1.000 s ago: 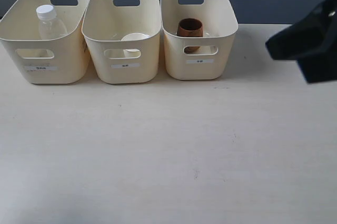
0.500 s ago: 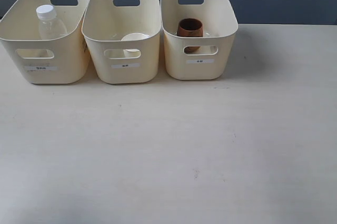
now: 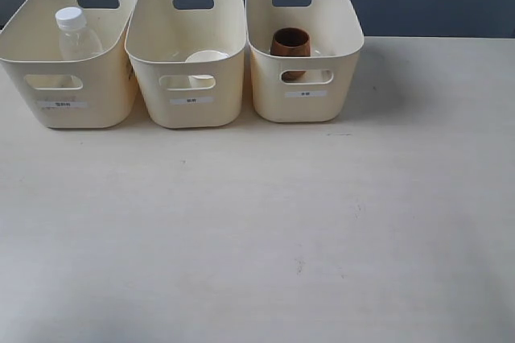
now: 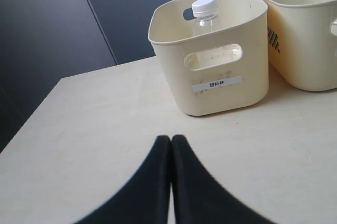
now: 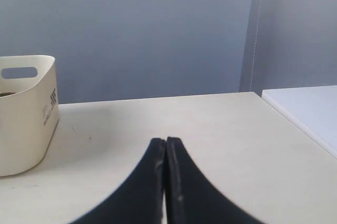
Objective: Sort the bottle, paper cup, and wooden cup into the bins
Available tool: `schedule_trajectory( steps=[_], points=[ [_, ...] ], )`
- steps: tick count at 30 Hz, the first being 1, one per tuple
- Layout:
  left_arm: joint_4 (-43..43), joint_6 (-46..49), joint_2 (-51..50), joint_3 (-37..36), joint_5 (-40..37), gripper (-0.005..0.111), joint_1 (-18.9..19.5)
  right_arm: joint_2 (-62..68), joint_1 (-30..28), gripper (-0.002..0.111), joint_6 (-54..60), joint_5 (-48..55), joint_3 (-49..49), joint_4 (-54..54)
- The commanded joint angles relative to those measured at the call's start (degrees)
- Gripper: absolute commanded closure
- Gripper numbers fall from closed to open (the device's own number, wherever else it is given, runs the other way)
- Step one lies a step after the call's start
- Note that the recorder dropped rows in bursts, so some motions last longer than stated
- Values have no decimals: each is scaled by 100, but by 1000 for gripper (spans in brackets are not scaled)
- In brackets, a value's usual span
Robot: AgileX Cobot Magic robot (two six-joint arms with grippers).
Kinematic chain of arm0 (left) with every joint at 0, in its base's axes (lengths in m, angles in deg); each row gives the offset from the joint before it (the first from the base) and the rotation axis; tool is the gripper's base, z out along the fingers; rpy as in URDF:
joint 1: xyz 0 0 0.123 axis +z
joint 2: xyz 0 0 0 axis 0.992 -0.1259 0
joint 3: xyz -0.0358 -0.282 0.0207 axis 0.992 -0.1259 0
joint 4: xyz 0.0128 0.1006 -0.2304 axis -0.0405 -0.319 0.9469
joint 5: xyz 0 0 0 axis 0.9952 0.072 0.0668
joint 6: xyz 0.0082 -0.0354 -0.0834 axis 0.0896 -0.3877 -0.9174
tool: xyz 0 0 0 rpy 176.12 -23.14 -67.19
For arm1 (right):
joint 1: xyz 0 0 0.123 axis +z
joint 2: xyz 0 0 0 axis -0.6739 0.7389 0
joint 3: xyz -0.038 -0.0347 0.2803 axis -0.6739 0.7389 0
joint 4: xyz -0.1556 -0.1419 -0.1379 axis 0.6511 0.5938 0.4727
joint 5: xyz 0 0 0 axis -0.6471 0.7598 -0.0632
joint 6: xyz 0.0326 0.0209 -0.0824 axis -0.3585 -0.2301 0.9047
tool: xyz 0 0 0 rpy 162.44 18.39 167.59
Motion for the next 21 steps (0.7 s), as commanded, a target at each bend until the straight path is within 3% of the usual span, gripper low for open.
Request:
schedule_trajectory(
  steps=[1,21],
  points=[
    [-2,-9,19,-22,10,107,-30,-41,-77,109,193,-11,23,16],
    [-13,-9,19,-22,10,107,-30,-41,-77,109,159,-1,23,-80]
  ],
)
